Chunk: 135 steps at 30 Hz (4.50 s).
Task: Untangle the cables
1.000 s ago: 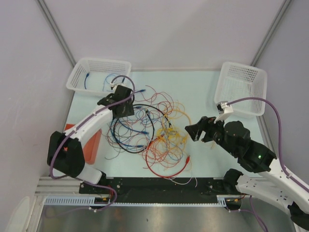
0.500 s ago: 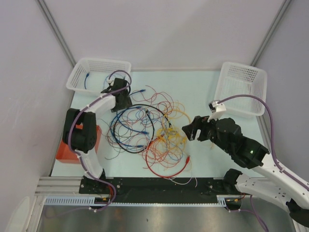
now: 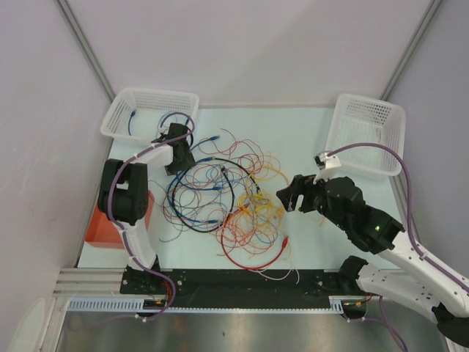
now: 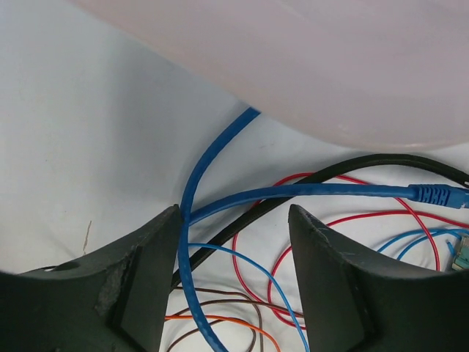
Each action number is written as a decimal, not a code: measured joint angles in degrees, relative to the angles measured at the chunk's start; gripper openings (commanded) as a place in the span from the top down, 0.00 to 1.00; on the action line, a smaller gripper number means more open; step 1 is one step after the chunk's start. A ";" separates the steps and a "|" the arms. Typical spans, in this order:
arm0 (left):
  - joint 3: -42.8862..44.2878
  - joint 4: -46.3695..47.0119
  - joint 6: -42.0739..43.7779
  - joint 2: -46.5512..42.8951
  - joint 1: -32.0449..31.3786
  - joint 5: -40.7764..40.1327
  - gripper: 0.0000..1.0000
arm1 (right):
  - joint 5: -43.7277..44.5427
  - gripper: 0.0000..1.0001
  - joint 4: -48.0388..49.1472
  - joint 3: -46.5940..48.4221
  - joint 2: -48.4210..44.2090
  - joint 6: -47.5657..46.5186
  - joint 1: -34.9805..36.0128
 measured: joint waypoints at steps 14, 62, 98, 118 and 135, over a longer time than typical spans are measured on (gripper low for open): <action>-4.74 2.10 -0.42 -1.92 -1.03 -0.24 0.36 | -0.81 0.20 -0.02 -0.72 -1.38 0.31 -0.50; 8.17 -10.82 1.64 -42.18 -25.57 -3.58 1.00 | -10.27 0.21 13.00 -1.42 -4.20 5.25 0.44; 21.84 7.02 -43.34 2.62 16.22 -1.92 0.71 | -16.79 0.20 8.66 -0.90 2.99 1.05 -11.76; 9.33 9.09 -35.10 -22.03 15.10 -0.11 0.30 | -19.45 0.20 8.07 -0.90 -4.76 2.60 -12.31; -22.43 2.95 -13.22 -40.61 -18.08 0.26 0.32 | -15.41 0.20 -0.61 -0.87 -10.05 3.54 -9.22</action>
